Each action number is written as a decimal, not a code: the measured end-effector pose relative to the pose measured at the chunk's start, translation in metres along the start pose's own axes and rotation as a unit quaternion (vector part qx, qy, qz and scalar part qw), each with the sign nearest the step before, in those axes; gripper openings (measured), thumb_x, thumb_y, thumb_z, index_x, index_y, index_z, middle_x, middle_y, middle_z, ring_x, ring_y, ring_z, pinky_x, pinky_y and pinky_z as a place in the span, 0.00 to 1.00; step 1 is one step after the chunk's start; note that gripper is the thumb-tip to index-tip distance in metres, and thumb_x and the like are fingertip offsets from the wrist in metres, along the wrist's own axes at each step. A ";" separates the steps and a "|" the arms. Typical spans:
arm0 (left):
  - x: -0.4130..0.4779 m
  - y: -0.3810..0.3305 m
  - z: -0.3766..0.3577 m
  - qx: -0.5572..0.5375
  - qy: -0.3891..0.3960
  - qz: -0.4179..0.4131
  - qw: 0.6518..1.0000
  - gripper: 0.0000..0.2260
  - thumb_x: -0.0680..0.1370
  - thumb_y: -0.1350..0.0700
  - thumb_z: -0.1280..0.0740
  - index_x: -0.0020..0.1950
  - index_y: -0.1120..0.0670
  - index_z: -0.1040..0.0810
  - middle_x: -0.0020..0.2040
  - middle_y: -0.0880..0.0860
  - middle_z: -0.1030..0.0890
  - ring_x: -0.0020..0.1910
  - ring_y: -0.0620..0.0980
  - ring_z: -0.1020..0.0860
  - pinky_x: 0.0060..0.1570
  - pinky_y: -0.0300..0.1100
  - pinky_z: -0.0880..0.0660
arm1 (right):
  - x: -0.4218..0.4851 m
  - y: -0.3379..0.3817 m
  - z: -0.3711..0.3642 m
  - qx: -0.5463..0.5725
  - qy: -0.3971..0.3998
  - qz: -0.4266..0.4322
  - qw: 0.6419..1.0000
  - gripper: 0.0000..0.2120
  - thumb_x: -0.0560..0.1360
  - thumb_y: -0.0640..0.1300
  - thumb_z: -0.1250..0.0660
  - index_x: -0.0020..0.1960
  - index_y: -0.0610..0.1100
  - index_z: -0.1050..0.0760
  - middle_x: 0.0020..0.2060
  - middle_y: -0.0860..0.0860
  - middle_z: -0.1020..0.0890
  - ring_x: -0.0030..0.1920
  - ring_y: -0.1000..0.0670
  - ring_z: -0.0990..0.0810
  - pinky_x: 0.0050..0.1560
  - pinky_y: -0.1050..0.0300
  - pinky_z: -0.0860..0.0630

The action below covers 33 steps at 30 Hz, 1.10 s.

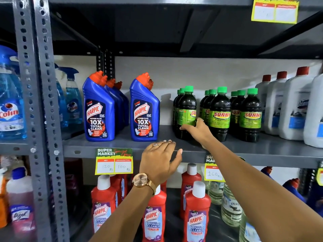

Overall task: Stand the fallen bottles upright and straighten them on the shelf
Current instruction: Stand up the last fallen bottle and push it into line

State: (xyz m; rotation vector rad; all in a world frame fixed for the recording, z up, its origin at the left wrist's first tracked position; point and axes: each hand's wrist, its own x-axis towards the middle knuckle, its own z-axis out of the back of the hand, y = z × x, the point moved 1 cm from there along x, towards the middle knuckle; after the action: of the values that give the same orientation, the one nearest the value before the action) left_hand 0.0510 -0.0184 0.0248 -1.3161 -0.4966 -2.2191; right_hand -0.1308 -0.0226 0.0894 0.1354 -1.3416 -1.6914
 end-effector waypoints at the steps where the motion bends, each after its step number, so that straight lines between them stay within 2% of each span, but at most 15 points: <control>1: 0.000 0.000 0.000 -0.001 -0.001 0.000 1.000 0.18 0.76 0.46 0.41 0.50 0.55 0.15 0.48 0.51 0.14 0.48 0.49 0.16 0.49 0.42 0.22 | 0.000 -0.001 0.000 0.011 0.011 -0.003 1.000 0.30 0.69 0.47 0.26 0.65 0.37 0.32 0.51 0.47 0.25 0.51 0.46 0.25 0.43 0.57 0.31; 4: 0.000 -0.001 0.000 -0.002 -0.001 0.004 1.000 0.18 0.76 0.46 0.41 0.50 0.56 0.15 0.48 0.52 0.14 0.48 0.49 0.16 0.49 0.43 0.22 | -0.001 -0.003 0.001 0.004 0.003 0.012 1.000 0.34 0.67 0.47 0.22 0.66 0.37 0.34 0.53 0.47 0.24 0.52 0.48 0.25 0.47 0.60 0.30; 6: 0.000 -0.002 0.000 -0.004 0.000 0.007 1.000 0.18 0.76 0.47 0.41 0.50 0.56 0.15 0.48 0.52 0.14 0.48 0.49 0.16 0.49 0.43 0.22 | -0.002 0.000 0.001 -0.016 -0.013 0.016 1.000 0.41 0.63 0.52 0.19 0.67 0.36 0.35 0.58 0.45 0.23 0.56 0.46 0.24 0.52 0.56 0.28; 8: -0.001 -0.003 0.001 -0.006 0.000 0.012 1.000 0.18 0.76 0.47 0.41 0.49 0.56 0.15 0.48 0.52 0.14 0.48 0.50 0.16 0.49 0.43 0.22 | -0.002 0.001 -0.001 -0.025 -0.008 0.011 1.000 0.44 0.61 0.54 0.19 0.67 0.37 0.35 0.61 0.44 0.24 0.60 0.44 0.24 0.55 0.54 0.26; 11: -0.001 -0.004 0.003 -0.010 0.008 0.015 1.000 0.19 0.76 0.47 0.41 0.50 0.56 0.15 0.48 0.52 0.14 0.49 0.50 0.16 0.50 0.43 0.22 | -0.002 0.000 0.000 -0.010 0.009 0.007 1.000 0.37 0.64 0.48 0.21 0.66 0.38 0.33 0.62 0.42 0.23 0.53 0.48 0.26 0.44 0.61 0.29; 12: -0.001 -0.004 0.003 -0.009 0.010 0.015 1.000 0.19 0.76 0.47 0.41 0.50 0.56 0.15 0.48 0.52 0.14 0.49 0.50 0.16 0.50 0.43 0.22 | -0.002 0.000 0.000 -0.016 0.008 0.010 1.000 0.36 0.65 0.47 0.21 0.66 0.37 0.33 0.62 0.42 0.23 0.53 0.47 0.26 0.43 0.62 0.30; 15: 0.000 -0.005 0.005 -0.010 0.020 0.021 1.000 0.19 0.76 0.47 0.42 0.50 0.56 0.15 0.48 0.52 0.14 0.49 0.49 0.16 0.50 0.43 0.22 | -0.003 0.000 0.000 -0.052 0.000 0.024 0.998 0.40 0.63 0.51 0.20 0.66 0.36 0.34 0.62 0.41 0.23 0.60 0.42 0.23 0.53 0.57 0.28; 19: -0.001 -0.006 0.006 -0.009 0.027 0.026 0.999 0.19 0.76 0.46 0.42 0.50 0.56 0.15 0.48 0.53 0.14 0.49 0.50 0.16 0.51 0.44 0.22 | -0.005 0.002 -0.001 -0.053 0.011 0.016 0.998 0.43 0.61 0.56 0.19 0.65 0.37 0.34 0.58 0.45 0.23 0.58 0.45 0.23 0.51 0.57 0.29; 24: 0.000 -0.006 0.006 -0.005 0.029 0.024 0.999 0.20 0.76 0.46 0.42 0.51 0.56 0.15 0.49 0.52 0.14 0.50 0.49 0.16 0.51 0.44 0.22 | -0.004 0.002 0.000 -0.062 0.011 0.011 0.998 0.35 0.64 0.51 0.20 0.61 0.36 0.32 0.58 0.41 0.21 0.57 0.42 0.22 0.49 0.55 0.27; 30: 0.000 -0.006 0.004 0.003 0.019 0.021 1.000 0.20 0.76 0.46 0.42 0.50 0.55 0.15 0.49 0.52 0.14 0.49 0.49 0.16 0.51 0.43 0.22 | -0.006 0.003 0.001 -0.069 0.020 0.013 0.997 0.31 0.65 0.50 0.21 0.58 0.37 0.32 0.49 0.45 0.25 0.47 0.47 0.26 0.45 0.55 0.30; 33: 0.000 -0.005 0.001 -0.002 0.006 0.023 1.000 0.20 0.76 0.46 0.42 0.50 0.55 0.15 0.48 0.51 0.14 0.49 0.49 0.16 0.51 0.43 0.22 | -0.007 0.003 0.001 -0.062 0.028 0.006 0.998 0.28 0.66 0.49 0.21 0.55 0.39 0.32 0.50 0.42 0.24 0.49 0.44 0.24 0.46 0.54 0.29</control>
State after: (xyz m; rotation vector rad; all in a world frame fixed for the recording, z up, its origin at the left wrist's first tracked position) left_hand 0.0485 -0.0139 0.0244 -1.3028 -0.4532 -2.1893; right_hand -0.1255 -0.0167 0.0892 0.1021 -1.1909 -1.7423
